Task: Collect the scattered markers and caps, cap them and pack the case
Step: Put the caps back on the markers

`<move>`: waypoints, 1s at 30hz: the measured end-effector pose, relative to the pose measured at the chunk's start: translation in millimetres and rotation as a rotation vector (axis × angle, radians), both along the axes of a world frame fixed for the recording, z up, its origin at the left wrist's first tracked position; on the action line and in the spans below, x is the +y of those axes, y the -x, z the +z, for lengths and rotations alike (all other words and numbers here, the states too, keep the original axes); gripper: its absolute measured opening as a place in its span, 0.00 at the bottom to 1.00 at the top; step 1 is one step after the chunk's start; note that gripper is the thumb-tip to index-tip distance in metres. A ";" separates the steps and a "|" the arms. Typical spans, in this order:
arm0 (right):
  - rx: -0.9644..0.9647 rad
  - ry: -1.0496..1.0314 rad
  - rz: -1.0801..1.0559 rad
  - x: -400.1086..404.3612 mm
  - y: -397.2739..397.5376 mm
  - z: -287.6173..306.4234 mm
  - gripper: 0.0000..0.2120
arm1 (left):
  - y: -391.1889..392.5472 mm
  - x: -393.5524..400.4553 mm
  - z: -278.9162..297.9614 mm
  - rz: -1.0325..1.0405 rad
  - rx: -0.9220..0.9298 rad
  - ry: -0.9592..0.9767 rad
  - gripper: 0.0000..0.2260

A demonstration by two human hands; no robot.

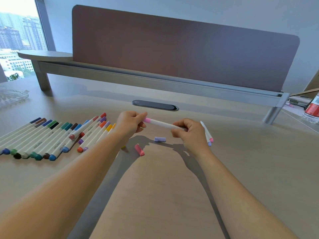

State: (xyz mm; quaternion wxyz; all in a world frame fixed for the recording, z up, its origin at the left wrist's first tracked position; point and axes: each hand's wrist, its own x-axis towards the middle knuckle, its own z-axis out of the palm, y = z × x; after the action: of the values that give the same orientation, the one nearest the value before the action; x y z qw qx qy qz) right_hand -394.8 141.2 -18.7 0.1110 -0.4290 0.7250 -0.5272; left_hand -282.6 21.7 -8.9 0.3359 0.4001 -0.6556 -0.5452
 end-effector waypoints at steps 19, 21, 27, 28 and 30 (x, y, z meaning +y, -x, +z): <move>-0.252 0.073 -0.122 8.9 30.3 -5.8 0.15 | 34.1 5.5 0.3 -0.104 0.270 -0.303 0.08; -0.195 0.068 -0.239 13.4 49.3 -8.0 0.14 | 35.7 0.9 -2.0 -0.100 0.252 -0.296 0.09; 0.108 -0.176 -0.329 13.5 73.0 -11.5 0.14 | 41.4 -9.2 -2.4 -0.101 0.175 -0.235 0.08; 0.144 -0.214 -0.339 11.1 73.8 -12.1 0.14 | 43.1 -10.6 -3.1 -0.106 0.152 -0.218 0.07; 0.215 -0.287 -0.350 4.9 77.4 -14.4 0.14 | 46.7 -13.5 -5.1 -0.116 0.095 -0.174 0.05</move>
State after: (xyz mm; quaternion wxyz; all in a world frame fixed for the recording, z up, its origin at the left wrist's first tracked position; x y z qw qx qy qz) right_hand -472.2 146.1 -33.2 -0.0001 -0.3302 0.8633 -0.3816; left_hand -329.3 8.2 -14.0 0.2984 0.3632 -0.6111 -0.6369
